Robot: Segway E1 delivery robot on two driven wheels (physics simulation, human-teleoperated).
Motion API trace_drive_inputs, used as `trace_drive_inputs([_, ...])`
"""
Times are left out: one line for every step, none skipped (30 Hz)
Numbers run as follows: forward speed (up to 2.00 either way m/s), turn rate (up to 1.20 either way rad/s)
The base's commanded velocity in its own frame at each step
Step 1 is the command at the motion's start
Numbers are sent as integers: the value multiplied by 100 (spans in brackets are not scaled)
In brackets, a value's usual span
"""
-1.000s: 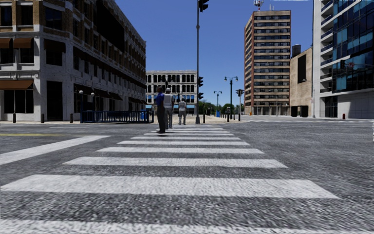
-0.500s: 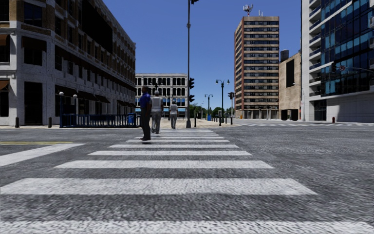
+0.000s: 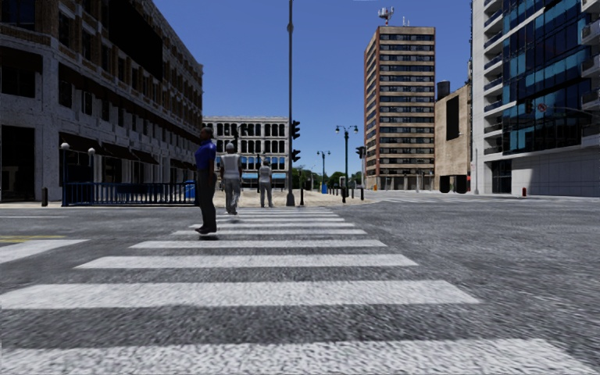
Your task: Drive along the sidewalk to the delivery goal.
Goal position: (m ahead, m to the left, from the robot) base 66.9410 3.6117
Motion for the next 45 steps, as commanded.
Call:
trace_drive_inputs([176,0])
trace_drive_inputs([176,0])
trace_drive_inputs([176,0])
trace_drive_inputs([176,0])
trace_drive_inputs([176,0])
trace_drive_inputs([176,0])
trace_drive_inputs([176,0])
trace_drive_inputs([176,0])
trace_drive_inputs([176,0])
trace_drive_inputs([176,0])
trace_drive_inputs([176,0])
trace_drive_inputs([176,0])
trace_drive_inputs([176,0])
trace_drive_inputs([176,0])
trace_drive_inputs([176,0])
trace_drive_inputs([176,0])
trace_drive_inputs([176,0])
trace_drive_inputs([176,0])
trace_drive_inputs([176,0])
trace_drive_inputs([176,0])
trace_drive_inputs([176,0])
trace_drive_inputs([176,0])
trace_drive_inputs([176,0])
trace_drive_inputs([176,0])
trace_drive_inputs([176,0])
trace_drive_inputs([176,0])
trace_drive_inputs([176,0])
trace_drive_inputs([176,0])
trace_drive_inputs([176,0])
trace_drive_inputs([176,0])
trace_drive_inputs([176,0])
trace_drive_inputs([176,0])
trace_drive_inputs([176,0])
trace_drive_inputs([176,0])
trace_drive_inputs([176,0])
trace_drive_inputs([176,0])
trace_drive_inputs([176,0])
trace_drive_inputs([176,0])
trace_drive_inputs([176,0])
trace_drive_inputs([176,0])
trace_drive_inputs([176,0])
trace_drive_inputs([176,0])
trace_drive_inputs([176,0])
trace_drive_inputs([176,0])
trace_drive_inputs([176,0])
